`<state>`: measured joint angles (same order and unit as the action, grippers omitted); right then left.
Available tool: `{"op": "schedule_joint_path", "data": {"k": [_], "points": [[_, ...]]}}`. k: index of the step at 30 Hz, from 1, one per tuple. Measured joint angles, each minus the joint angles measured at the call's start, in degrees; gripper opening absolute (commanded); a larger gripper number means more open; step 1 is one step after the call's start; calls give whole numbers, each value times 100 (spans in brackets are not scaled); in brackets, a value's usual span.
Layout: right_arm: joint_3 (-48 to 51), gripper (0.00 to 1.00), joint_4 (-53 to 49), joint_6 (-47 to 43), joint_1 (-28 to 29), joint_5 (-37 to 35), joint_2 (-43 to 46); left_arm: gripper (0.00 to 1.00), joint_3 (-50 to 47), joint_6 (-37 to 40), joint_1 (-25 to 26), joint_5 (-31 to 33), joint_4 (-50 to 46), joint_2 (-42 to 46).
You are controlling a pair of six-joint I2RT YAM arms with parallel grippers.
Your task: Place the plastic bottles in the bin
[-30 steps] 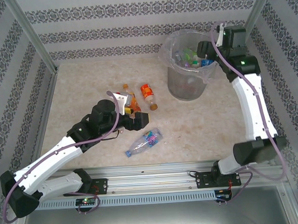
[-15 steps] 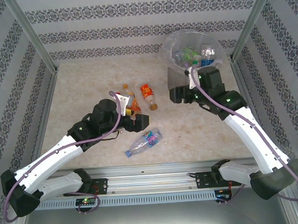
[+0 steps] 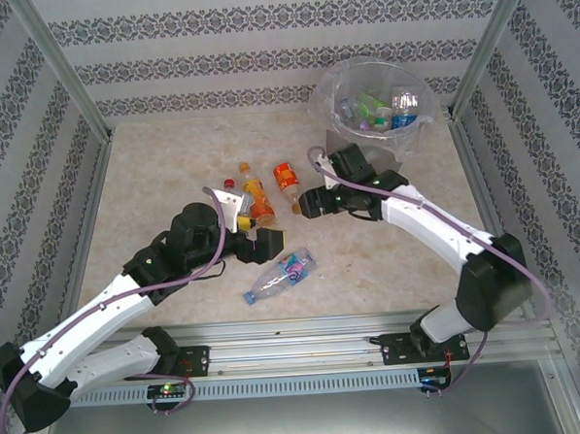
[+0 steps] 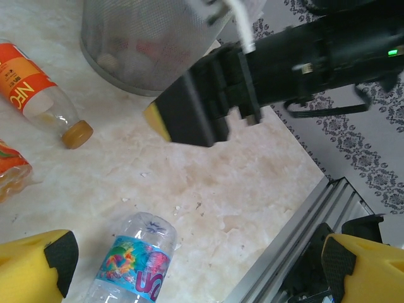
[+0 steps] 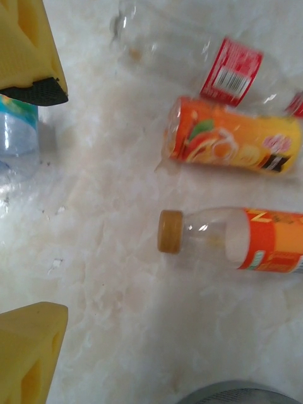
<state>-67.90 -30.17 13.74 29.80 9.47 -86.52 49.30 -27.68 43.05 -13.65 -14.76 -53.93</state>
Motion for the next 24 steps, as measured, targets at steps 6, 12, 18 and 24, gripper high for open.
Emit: {"op": "schedule_joint_path", "data": {"k": [6,12,18,24], "points": [[-439,78,-22,-223,24,-236,-1019,100,-109,-50,0,0,127,0],[-863,76,-59,-354,87,-426,-1633,100,-249,-125,0,0,328,0],[-1244,76,-125,-369,120,-472,-2177,100,-343,-170,0,-2,426,-2],[-1679,72,-251,-367,146,-472,-2721,100,-343,-170,0,-2,501,0]]}}
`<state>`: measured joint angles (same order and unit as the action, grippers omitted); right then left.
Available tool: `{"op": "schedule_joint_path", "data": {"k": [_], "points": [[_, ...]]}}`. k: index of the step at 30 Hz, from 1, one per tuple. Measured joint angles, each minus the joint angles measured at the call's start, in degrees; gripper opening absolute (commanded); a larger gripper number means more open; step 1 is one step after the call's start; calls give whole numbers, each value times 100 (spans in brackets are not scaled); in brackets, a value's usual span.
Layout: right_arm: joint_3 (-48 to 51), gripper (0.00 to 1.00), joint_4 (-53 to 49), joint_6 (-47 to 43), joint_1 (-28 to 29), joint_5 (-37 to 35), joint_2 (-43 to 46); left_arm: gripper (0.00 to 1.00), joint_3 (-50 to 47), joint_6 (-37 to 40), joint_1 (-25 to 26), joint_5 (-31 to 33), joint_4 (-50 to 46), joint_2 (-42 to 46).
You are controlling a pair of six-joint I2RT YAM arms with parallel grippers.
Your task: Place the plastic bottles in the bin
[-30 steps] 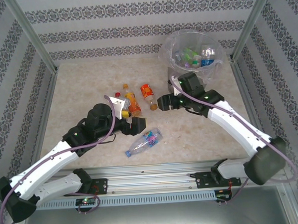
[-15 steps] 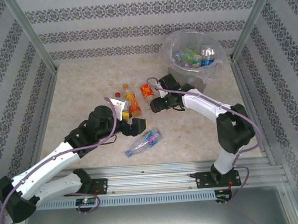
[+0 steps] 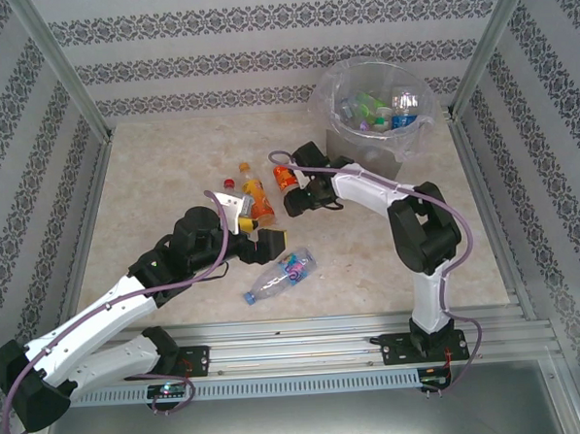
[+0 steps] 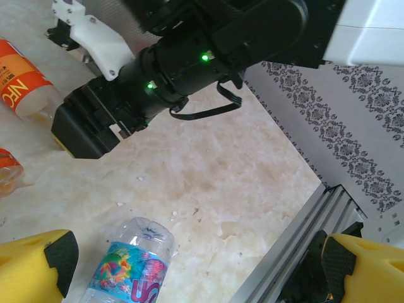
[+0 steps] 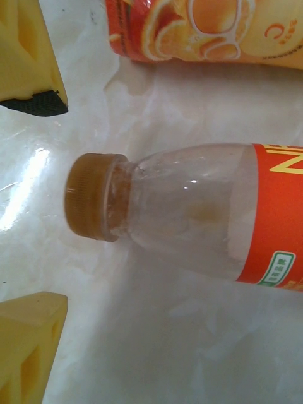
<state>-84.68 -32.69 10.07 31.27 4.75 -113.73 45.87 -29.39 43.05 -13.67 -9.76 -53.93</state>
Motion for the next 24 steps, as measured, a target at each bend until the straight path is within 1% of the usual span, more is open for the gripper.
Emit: {"op": "schedule_joint_path", "data": {"k": [2,5,12,15,19,21,22,24], "points": [[-151,70,-35,0,20,2,-144,100,0,0,0,0,0,0],[-302,70,-61,0,52,4,-319,100,0,-2,0,0,0,0],[-372,66,-118,4,87,20,-562,100,-37,-26,0,-2,61,0],[-372,61,-118,24,101,20,-667,100,-39,-55,0,-2,111,0],[-372,51,-136,26,127,22,-702,100,-105,-105,0,-24,223,0],[-376,49,-136,35,127,20,-702,100,-149,-125,0,-28,258,0],[-376,47,-138,35,127,20,-702,100,-162,-133,0,-39,262,0],[-376,45,-136,39,127,20,-702,100,-184,-162,0,-68,291,0]]}}
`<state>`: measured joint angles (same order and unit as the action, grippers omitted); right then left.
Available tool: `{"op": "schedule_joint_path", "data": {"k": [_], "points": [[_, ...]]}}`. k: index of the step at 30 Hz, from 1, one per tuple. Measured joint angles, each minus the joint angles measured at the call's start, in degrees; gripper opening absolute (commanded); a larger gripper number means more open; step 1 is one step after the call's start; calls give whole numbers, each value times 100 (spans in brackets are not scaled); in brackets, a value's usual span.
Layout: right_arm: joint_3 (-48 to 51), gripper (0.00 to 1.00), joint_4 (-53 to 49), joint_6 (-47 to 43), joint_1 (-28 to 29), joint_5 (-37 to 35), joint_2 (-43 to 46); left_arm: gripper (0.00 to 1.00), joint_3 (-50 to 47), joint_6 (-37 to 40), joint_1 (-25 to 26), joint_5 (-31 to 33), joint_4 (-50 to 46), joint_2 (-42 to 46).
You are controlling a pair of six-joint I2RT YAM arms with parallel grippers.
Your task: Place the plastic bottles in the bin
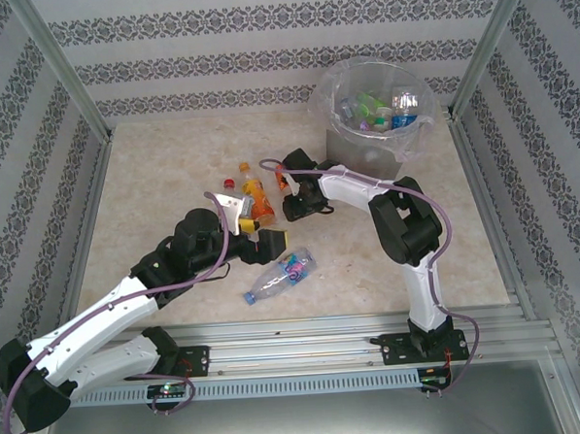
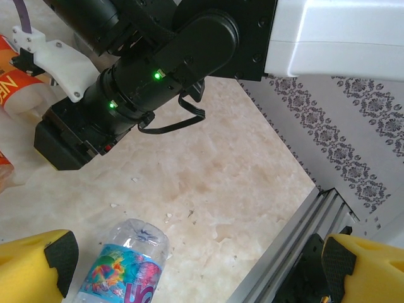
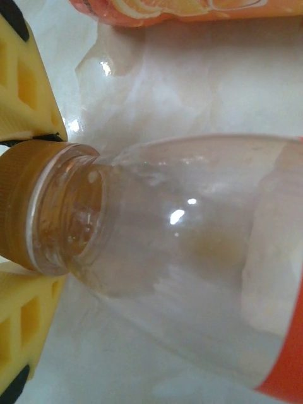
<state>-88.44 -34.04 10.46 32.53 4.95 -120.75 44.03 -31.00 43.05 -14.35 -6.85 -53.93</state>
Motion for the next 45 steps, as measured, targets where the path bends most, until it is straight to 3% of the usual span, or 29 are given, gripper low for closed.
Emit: {"op": "schedule_joint_path", "data": {"k": [7,24,45], "points": [[407,41,70,7,0,2,404,100,-11,-184,0,-22,55,-2],[2647,39,595,579,0,433,3554,100,-7,-1067,-2,-74,308,-291],[3167,38,20,1250,212,828,6166,100,13,-1858,-116,-627,1091,-776]]}}
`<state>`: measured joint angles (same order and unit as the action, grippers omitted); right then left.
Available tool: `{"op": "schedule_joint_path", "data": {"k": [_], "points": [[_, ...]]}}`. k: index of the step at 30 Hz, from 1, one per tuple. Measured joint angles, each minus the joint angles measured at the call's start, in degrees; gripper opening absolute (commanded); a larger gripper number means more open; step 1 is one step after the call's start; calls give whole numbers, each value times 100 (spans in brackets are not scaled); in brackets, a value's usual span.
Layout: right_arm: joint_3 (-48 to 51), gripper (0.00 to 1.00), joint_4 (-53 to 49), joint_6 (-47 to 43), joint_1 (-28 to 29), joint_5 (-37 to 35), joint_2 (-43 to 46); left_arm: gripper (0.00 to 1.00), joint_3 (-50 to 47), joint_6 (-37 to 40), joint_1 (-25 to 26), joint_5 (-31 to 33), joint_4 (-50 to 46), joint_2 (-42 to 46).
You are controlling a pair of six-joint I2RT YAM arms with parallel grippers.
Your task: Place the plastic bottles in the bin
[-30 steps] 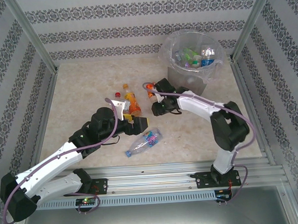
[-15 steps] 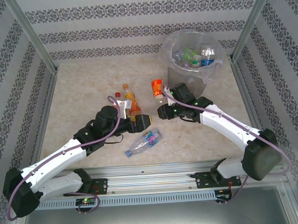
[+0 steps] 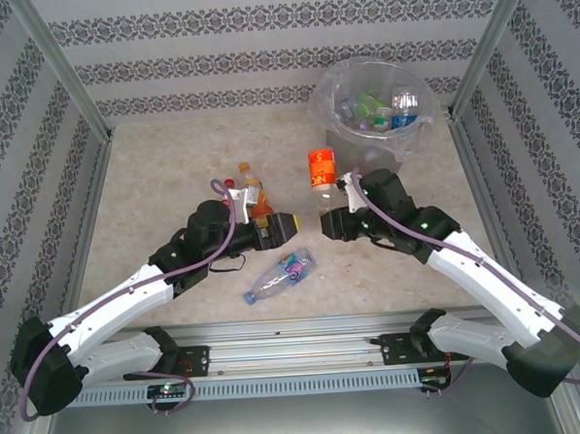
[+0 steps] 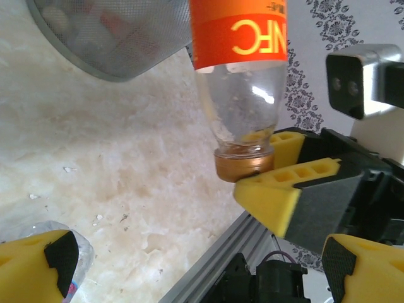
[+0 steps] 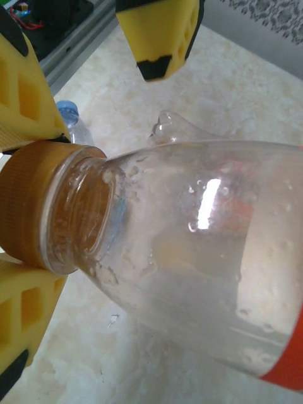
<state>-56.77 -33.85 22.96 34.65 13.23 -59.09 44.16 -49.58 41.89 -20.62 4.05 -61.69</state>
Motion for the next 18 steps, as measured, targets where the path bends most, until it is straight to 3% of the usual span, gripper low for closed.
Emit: {"op": "schedule_joint_path", "data": {"k": [10,18], "points": [[247,38,-197,138,0,162,455,100,-2,-2,0,-20,74,-52],[240,38,-378,138,0,361,870,100,0,0,-2,-168,203,-623]]}}
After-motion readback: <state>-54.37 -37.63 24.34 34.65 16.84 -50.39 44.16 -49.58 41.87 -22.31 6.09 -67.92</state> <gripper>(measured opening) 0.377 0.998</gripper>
